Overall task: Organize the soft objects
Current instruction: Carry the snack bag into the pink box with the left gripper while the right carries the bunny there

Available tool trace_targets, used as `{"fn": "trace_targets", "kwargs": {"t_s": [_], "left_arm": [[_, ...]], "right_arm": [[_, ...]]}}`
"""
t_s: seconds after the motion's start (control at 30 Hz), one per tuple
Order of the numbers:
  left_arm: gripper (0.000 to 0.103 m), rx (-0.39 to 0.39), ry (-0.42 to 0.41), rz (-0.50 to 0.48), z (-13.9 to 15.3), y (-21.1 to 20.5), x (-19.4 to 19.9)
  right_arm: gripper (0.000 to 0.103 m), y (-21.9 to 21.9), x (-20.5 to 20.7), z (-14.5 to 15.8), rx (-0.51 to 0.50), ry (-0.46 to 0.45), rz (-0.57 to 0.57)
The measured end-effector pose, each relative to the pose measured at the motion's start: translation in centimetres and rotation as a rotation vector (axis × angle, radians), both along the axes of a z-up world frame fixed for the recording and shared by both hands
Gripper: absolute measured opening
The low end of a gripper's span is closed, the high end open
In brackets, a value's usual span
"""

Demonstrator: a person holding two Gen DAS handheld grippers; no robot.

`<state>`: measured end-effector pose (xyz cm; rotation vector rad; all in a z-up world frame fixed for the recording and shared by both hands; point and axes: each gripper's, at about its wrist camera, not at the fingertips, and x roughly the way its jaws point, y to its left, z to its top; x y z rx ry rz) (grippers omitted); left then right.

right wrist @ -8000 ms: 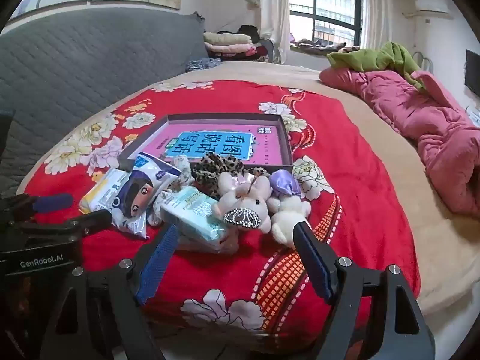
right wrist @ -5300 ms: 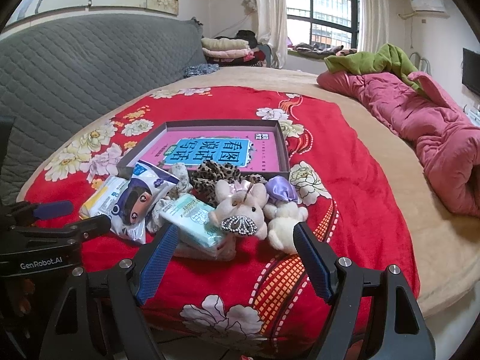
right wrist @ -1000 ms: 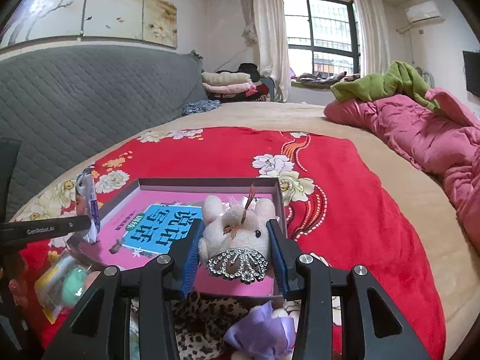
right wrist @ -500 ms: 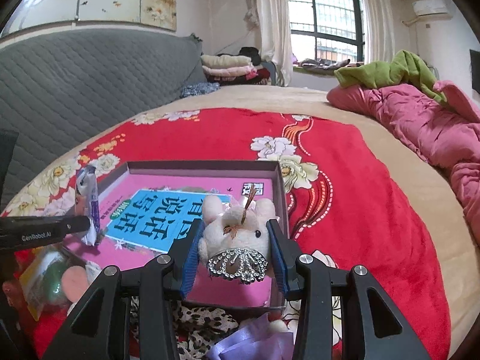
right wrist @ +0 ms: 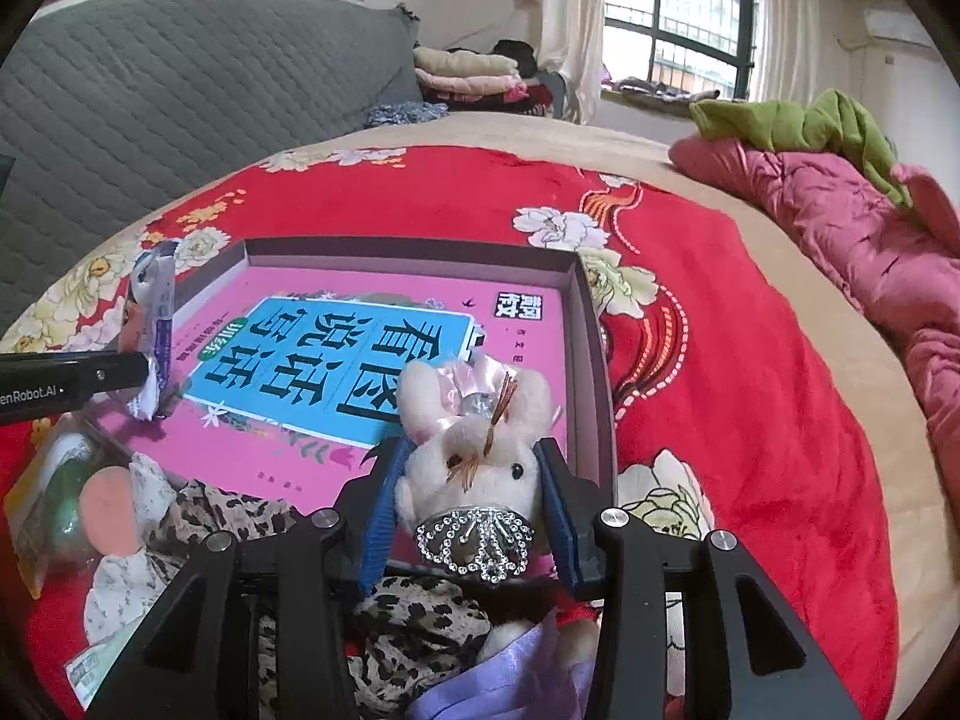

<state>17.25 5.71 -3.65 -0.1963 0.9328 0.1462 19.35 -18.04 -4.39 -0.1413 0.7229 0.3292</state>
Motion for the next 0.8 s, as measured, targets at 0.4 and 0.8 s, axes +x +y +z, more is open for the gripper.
{"fn": "trace_targets", "kwargs": {"t_s": [0.4,0.8], "left_arm": [[0.032,-0.033,0.063,0.0,-0.4,0.7,0.4],[0.033,-0.058,0.054,0.011,-0.4,1.0,0.3]], "right_arm": [[0.051,-1.1,-0.4,0.4,0.059,0.003,-0.005],[0.06,-3.3,-0.8,1.5,0.13,-0.032,-0.062]]}}
